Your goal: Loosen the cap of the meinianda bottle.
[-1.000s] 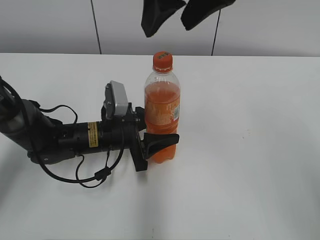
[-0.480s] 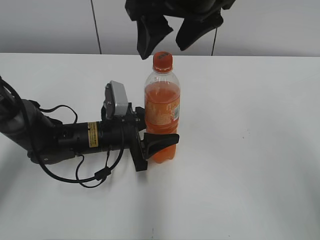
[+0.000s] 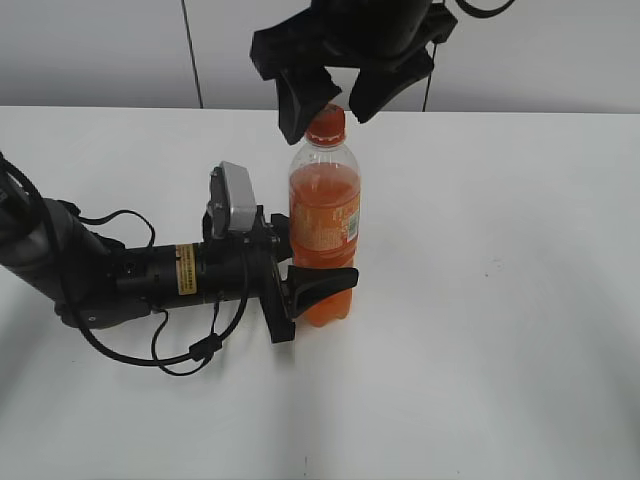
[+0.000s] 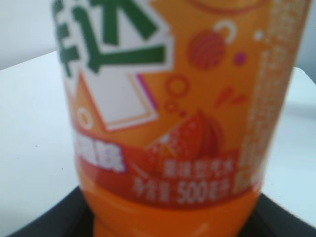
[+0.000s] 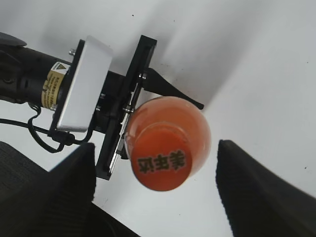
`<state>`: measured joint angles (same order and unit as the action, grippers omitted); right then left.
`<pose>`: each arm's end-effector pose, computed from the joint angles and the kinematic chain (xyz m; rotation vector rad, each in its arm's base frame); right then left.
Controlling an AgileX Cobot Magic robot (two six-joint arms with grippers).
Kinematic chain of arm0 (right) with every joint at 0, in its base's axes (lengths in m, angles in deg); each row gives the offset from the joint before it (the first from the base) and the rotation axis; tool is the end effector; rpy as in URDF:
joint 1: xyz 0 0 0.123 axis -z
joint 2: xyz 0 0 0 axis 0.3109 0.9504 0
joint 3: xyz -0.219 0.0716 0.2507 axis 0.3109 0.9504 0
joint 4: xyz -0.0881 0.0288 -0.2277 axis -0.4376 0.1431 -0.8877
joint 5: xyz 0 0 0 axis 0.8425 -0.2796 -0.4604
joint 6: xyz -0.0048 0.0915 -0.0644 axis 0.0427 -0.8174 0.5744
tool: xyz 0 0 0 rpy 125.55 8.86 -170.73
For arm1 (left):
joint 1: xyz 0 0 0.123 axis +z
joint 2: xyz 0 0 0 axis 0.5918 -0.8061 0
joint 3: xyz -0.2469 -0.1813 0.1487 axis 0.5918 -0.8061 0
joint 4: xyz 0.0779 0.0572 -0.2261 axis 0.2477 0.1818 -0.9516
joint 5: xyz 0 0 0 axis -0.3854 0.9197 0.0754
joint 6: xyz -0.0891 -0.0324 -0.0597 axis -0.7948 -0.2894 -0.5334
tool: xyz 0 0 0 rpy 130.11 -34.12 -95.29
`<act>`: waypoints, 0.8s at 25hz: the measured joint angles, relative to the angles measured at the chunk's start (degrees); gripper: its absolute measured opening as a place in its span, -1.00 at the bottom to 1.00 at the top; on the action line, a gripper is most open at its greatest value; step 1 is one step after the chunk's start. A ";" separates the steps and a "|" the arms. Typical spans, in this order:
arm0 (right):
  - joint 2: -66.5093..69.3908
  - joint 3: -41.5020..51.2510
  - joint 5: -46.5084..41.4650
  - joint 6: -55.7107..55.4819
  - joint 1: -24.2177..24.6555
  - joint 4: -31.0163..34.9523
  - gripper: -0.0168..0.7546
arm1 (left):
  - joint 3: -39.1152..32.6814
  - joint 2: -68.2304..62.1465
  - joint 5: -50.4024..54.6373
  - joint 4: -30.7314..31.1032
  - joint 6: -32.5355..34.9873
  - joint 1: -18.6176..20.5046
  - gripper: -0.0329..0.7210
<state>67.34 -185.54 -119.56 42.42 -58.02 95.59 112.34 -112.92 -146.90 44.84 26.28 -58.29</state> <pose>0.3209 0.2821 0.3541 -0.8803 2.6775 0.3227 0.3490 -0.2395 0.1031 1.1228 1.4516 -1.0086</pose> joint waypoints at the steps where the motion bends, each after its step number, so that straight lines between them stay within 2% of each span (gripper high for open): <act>1: 0.00 0.00 0.00 0.00 0.00 -0.32 0.47 | 0.00 0.00 0.00 0.00 0.00 0.00 0.13; 8: 0.00 0.00 0.00 0.29 0.00 -1.48 0.04 | 0.00 0.00 0.00 0.00 0.00 0.00 0.13; 14: 0.00 0.00 0.00 0.75 0.00 -1.67 -0.23 | 0.00 0.00 0.00 0.00 0.00 0.00 0.13; 20: 0.00 0.00 0.00 6.53 0.00 -2.24 -0.26 | 0.00 0.00 0.05 -0.06 0.00 -0.04 0.13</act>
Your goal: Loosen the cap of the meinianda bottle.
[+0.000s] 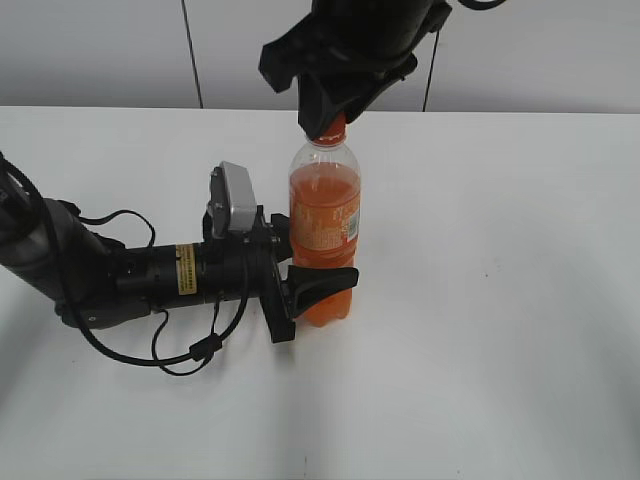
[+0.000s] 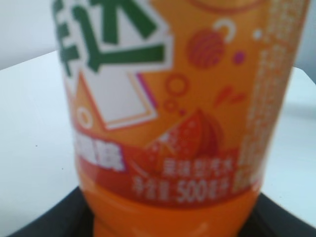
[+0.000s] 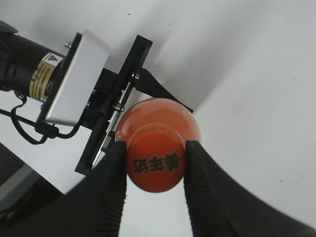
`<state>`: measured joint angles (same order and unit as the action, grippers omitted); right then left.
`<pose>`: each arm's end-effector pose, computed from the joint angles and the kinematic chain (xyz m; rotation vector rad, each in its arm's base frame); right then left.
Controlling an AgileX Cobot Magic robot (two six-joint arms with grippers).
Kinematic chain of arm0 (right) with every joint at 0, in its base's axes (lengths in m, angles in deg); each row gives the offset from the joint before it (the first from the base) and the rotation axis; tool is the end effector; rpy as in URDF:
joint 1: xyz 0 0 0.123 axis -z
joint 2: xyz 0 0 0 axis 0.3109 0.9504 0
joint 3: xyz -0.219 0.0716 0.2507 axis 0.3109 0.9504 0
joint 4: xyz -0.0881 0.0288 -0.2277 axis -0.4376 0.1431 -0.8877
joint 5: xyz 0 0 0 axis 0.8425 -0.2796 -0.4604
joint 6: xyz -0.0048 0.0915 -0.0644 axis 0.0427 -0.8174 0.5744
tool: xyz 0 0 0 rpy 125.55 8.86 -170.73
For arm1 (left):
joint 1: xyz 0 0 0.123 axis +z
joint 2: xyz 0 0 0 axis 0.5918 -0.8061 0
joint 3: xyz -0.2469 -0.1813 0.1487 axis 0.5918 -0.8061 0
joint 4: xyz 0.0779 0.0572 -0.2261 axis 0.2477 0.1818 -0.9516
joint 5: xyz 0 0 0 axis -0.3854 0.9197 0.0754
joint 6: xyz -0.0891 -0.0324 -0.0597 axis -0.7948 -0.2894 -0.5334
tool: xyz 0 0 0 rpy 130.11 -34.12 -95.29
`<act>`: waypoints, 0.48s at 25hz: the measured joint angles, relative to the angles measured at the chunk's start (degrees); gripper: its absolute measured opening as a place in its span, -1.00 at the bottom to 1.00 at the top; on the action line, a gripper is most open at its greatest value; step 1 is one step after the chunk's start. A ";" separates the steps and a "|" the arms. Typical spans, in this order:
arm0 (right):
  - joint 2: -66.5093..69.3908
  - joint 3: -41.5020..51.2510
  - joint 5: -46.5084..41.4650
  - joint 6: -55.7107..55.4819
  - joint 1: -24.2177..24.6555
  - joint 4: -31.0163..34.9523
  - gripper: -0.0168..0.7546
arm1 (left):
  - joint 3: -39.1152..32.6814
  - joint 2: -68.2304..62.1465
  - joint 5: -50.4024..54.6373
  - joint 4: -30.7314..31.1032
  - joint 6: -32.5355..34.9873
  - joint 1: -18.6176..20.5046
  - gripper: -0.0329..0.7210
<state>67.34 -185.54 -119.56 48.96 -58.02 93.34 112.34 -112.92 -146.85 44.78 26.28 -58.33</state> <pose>0.3235 0.2790 0.3537 -1.0342 2.6037 0.2430 0.3489 -0.2397 0.1030 1.1226 1.4524 -1.0080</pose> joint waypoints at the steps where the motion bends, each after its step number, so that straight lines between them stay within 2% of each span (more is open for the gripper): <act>1: 0.00 0.00 0.00 2.10 0.00 0.00 -0.26 | 0.00 0.00 0.00 0.00 0.00 0.00 0.13; 12: -0.05 0.00 0.00 28.20 0.00 0.45 -0.26 | 0.00 0.00 0.00 0.11 0.06 0.00 0.13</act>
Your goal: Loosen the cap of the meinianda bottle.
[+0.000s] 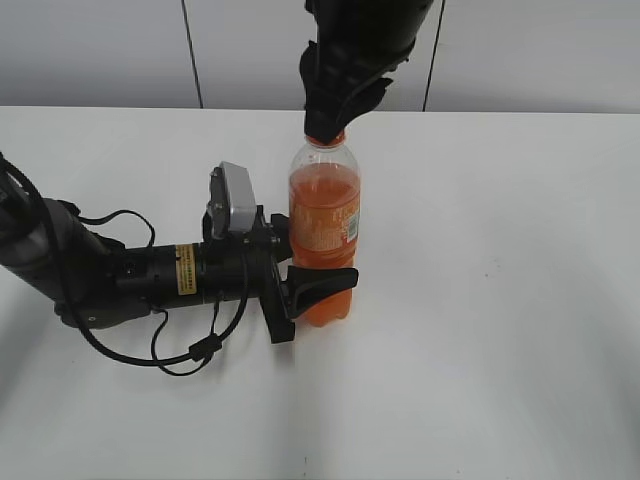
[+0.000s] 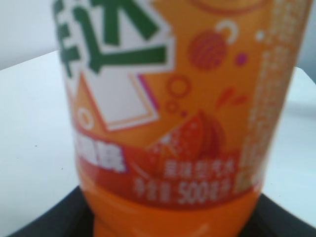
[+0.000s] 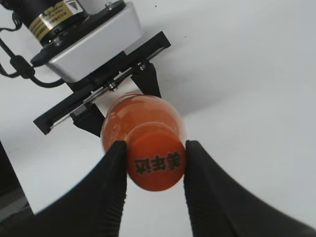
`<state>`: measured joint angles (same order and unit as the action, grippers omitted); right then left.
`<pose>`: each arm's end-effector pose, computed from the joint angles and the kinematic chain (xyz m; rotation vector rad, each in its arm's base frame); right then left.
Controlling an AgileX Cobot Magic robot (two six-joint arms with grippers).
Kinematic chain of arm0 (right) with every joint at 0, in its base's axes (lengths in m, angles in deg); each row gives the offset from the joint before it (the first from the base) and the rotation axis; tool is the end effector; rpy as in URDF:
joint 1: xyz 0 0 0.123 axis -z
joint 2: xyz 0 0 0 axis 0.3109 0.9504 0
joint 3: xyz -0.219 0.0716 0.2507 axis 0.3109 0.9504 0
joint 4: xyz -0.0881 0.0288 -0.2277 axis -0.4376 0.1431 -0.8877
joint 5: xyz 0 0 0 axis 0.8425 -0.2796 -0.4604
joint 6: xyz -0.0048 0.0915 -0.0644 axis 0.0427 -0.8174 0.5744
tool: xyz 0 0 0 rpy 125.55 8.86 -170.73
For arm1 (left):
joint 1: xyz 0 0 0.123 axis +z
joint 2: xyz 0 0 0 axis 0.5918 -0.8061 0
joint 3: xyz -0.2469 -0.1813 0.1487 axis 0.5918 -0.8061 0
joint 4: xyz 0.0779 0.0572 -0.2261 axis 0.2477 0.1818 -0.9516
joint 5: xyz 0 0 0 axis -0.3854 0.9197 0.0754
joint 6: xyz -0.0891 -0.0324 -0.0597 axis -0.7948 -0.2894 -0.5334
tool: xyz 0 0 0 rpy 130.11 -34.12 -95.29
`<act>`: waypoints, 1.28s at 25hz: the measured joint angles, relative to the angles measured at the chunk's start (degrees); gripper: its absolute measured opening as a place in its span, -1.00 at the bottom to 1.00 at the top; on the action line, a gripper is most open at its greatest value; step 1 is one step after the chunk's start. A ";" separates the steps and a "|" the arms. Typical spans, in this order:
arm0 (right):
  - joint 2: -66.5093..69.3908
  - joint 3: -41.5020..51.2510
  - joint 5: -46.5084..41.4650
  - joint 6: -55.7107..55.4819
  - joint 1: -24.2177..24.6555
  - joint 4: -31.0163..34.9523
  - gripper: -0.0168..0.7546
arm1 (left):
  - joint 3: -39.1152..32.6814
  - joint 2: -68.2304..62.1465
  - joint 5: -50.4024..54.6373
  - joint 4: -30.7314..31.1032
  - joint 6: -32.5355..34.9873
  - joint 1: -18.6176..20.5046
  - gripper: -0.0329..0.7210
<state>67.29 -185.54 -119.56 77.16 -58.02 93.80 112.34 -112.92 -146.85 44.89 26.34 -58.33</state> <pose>0.3228 0.2795 0.3542 -1.6212 2.2540 0.1320 0.3488 -0.2397 0.1030 1.1253 1.4510 -1.0081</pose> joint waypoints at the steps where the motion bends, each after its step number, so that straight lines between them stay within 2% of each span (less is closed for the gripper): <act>1: 0.00 0.00 0.00 2.99 0.00 0.12 -0.26 | 0.00 0.00 0.00 0.06 0.06 0.00 0.13; 10: -0.06 0.00 -0.24 28.31 0.07 3.57 -0.26 | 0.00 0.00 -0.40 0.88 0.63 0.11 0.13; 17: -0.06 0.00 -0.29 40.06 0.11 4.05 -0.26 | 0.00 0.00 -0.46 1.06 0.79 0.17 0.13; 23: -0.09 0.00 -0.29 43.01 0.11 4.06 -0.26 | 0.00 0.00 -0.46 1.06 0.79 0.17 0.13; 32: -0.09 0.00 -0.29 40.50 0.11 4.06 -0.25 | 0.00 0.00 -0.46 1.06 0.79 0.17 0.13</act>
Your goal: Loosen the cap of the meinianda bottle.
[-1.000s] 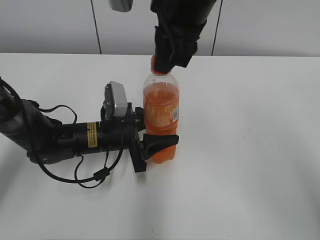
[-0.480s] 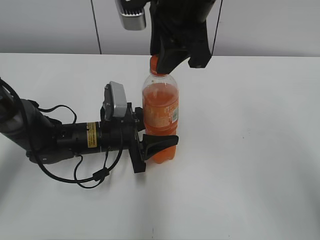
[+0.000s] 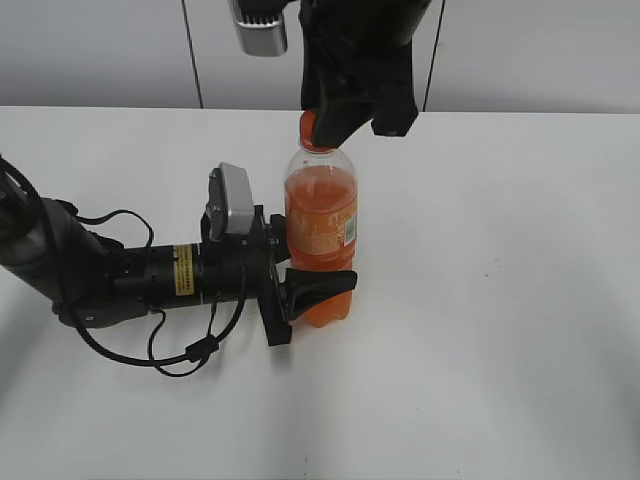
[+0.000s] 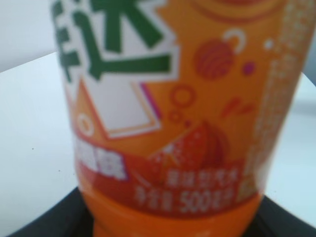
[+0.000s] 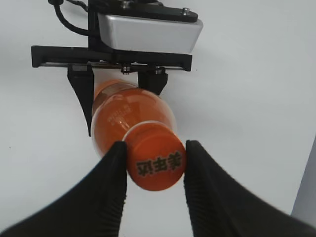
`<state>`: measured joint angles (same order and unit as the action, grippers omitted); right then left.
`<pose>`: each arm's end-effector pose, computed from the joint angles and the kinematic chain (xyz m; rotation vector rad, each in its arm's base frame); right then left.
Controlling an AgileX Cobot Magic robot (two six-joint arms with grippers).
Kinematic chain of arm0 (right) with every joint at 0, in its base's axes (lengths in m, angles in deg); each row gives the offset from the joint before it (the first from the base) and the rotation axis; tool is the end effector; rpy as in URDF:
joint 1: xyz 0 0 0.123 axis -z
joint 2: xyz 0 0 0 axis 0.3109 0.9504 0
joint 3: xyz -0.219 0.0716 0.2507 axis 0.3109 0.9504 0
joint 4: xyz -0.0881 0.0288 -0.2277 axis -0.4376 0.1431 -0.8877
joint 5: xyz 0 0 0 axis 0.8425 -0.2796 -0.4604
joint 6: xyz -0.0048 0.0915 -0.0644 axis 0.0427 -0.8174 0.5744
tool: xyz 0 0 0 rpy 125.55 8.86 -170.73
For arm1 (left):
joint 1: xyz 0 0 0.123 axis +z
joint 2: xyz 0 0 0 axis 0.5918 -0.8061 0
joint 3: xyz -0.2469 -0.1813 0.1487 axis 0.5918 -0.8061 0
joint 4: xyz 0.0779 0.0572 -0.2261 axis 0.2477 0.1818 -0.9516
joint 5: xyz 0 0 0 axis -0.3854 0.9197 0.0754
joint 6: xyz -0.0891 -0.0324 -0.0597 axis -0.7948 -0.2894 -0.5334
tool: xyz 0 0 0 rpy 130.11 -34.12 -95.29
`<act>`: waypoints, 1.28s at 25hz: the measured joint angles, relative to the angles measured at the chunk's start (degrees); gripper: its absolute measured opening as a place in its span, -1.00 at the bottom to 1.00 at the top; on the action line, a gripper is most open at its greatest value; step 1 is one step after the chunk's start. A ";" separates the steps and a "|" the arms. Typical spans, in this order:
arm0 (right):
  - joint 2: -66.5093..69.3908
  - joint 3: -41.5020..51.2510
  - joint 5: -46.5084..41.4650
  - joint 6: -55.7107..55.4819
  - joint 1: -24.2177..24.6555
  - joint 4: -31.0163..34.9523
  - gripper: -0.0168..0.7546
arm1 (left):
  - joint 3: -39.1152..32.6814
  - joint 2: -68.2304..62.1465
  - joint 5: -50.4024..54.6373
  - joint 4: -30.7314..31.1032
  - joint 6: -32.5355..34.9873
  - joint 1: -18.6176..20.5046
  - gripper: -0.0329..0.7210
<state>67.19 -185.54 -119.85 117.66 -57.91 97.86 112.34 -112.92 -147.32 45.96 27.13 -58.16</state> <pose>0.3179 0.2840 0.3555 -2.2709 1.5558 0.0432 0.3474 -0.2392 0.1033 1.1470 1.4295 -1.0096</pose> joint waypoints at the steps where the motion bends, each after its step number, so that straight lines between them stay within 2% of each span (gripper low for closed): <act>1: 0.00 0.00 0.00 -1.49 0.00 0.00 -0.22 | 0.00 0.00 0.00 0.00 0.00 0.00 0.13; 6: 0.05 0.00 0.00 -10.24 -0.05 1.55 0.31 | 0.00 0.00 0.35 -0.52 -0.31 -0.07 0.13; 9: -0.43 0.00 0.00 -16.64 -0.05 1.44 0.44 | 0.00 0.00 0.34 -0.59 -0.44 -0.07 0.13; 12: -2.34 0.00 0.00 -25.06 -0.05 1.39 0.48 | 0.00 0.00 0.34 -0.64 -0.44 -0.07 0.13; 17: -5.50 0.00 0.00 -55.28 -0.05 -1.59 0.42 | 0.00 0.00 0.41 -0.69 -0.44 -0.07 0.13; 20: -5.91 0.00 0.00 -67.58 -0.05 -3.27 0.34 | 0.00 0.00 0.43 -0.69 -0.44 -0.07 0.13; 25: -5.91 0.00 0.00 -77.74 -0.05 -2.93 0.30 | 0.00 0.00 0.48 -0.69 -0.44 -0.07 0.13; 32: -5.24 0.00 0.00 -79.66 -0.05 -2.86 0.29 | 0.00 0.00 0.48 -0.75 -0.48 -0.07 0.13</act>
<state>61.95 -185.54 -119.85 38.00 -57.96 95.00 112.34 -112.92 -146.84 45.20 26.65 -58.23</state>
